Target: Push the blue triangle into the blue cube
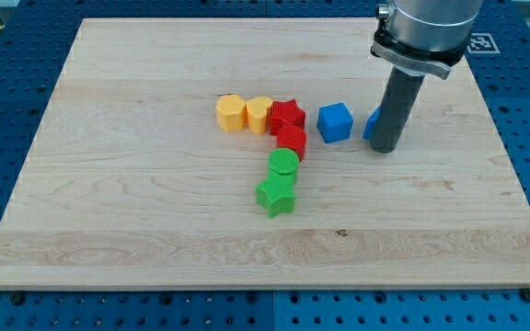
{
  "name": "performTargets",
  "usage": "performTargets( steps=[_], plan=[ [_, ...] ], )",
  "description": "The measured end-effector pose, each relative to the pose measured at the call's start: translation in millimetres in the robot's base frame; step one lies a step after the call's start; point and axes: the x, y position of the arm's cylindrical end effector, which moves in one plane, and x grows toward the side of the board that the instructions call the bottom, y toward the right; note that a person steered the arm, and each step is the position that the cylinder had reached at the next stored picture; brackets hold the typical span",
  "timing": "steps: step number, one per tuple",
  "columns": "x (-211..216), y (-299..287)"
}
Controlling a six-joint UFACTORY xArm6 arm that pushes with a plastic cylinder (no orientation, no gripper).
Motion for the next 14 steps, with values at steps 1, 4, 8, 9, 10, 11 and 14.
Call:
performTargets(
  steps=[1, 4, 8, 9, 10, 11, 14],
  plan=[
    [2.6, 37.9],
    [-28.6, 50.1],
    [-22.6, 32.4],
    [-22.6, 24.7],
    [-22.6, 11.6],
    [-22.6, 9.7],
    [-36.9, -8.3]
  ],
)
